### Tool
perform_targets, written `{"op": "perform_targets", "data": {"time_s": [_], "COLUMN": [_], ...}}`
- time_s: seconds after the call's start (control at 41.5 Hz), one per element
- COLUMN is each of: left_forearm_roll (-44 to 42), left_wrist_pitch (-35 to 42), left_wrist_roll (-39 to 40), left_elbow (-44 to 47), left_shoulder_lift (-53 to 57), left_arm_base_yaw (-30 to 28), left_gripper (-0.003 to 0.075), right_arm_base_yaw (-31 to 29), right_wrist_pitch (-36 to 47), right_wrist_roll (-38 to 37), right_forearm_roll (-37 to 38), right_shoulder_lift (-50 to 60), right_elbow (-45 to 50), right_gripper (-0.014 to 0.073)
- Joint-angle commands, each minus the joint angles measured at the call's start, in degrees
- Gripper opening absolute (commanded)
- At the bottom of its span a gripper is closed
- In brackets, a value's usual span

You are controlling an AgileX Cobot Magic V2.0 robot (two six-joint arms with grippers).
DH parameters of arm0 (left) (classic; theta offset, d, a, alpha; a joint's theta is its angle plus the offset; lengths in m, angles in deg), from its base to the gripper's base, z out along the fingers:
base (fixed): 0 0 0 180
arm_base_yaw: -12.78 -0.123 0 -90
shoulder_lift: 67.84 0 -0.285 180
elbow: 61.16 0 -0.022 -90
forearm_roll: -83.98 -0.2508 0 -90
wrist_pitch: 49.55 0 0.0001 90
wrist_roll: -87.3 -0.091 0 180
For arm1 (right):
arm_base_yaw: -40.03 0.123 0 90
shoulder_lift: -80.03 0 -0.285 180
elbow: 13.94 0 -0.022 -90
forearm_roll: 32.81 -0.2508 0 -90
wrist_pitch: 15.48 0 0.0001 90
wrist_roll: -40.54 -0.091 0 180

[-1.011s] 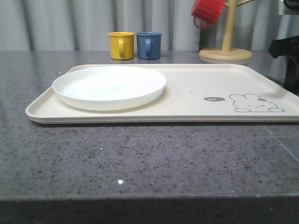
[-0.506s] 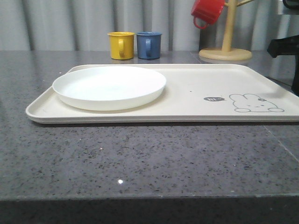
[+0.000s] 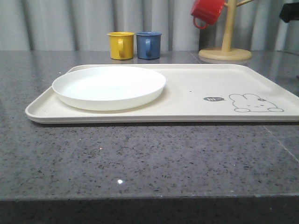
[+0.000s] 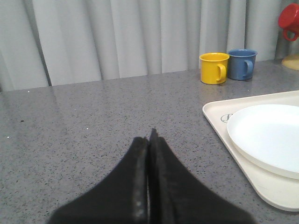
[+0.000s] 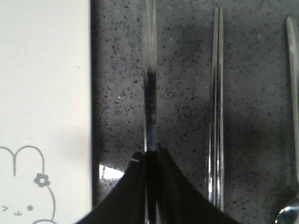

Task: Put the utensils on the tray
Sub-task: 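Grasp the steel fork with the right gripper and lift it, then lower the fork onto the tray beside the plate and release it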

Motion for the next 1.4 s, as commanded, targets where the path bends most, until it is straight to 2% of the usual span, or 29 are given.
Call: {"op": "perform_targets", "data": {"time_s": [0.0, 0.313, 0.53, 0.819, 1.083, 1.372], "left_forearm_roll": [0.7, 0.7, 0.7, 0.7, 0.7, 0.7], "left_wrist_pitch": [4.9, 4.9, 4.9, 4.9, 4.9, 4.9], "left_wrist_roll": [0.5, 0.5, 0.5, 0.5, 0.5, 0.5], "left_elbow": [-1.7, -1.7, -1.7, -1.7, -1.7, -1.7], "left_shoulder_lift": [-0.6, -0.6, -0.6, -0.6, -0.6, -0.6], "left_arm_base_yaw": [0.0, 0.0, 0.0, 0.0, 0.0, 0.0], "left_gripper": [-0.0019, -0.0019, -0.0019, -0.0019, -0.0019, -0.0019], "right_arm_base_yaw": [2.9, 17.2, 24.1, 25.3, 25.3, 25.4], "right_wrist_pitch": [-1.2, -3.2, -4.5, -3.7, 0.4, -0.6], "right_wrist_roll": [-2.2, -10.8, -15.8, -23.5, -23.7, -23.7], "right_forearm_roll": [2.9, 5.1, 5.1, 3.3, -2.9, -0.8], "right_shoulder_lift": [2.5, -2.2, -9.0, -15.0, -17.6, -18.0], "right_elbow": [-4.4, -12.3, -17.9, -19.1, -19.1, -19.1], "right_gripper": [-0.0040, -0.0040, -0.0037, -0.0036, -0.0036, -0.0036]}}
